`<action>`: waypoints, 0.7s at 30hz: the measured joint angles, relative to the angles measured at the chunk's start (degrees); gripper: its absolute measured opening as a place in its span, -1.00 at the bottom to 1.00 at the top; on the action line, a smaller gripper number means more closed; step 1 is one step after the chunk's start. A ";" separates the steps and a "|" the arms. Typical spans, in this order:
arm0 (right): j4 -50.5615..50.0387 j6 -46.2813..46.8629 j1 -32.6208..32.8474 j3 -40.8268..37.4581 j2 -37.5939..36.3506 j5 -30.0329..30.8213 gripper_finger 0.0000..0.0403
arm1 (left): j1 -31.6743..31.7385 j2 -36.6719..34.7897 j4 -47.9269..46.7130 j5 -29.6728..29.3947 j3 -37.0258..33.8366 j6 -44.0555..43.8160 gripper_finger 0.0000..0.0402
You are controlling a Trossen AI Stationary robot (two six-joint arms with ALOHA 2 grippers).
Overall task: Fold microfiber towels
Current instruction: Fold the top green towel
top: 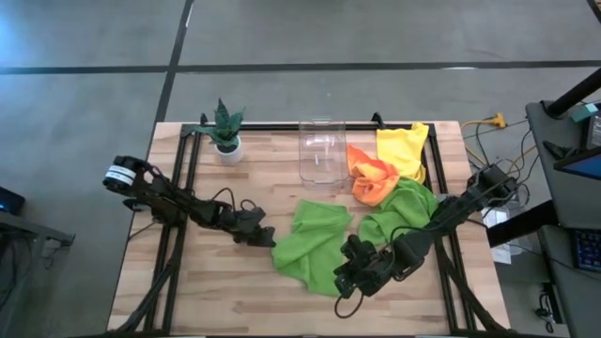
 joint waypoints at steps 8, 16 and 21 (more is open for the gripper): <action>-0.24 0.02 1.17 0.01 0.00 0.00 -0.89 | -0.54 -12.38 -5.74 -0.61 -0.60 3.43 -1.00; -0.26 -2.08 0.98 0.01 0.00 0.02 -0.89 | -1.24 -28.30 -13.70 -1.89 -0.44 5.29 -1.00; -0.34 -3.46 0.32 0.01 0.00 0.60 -0.89 | -2.45 -31.52 -14.13 -3.66 -0.19 5.31 -1.00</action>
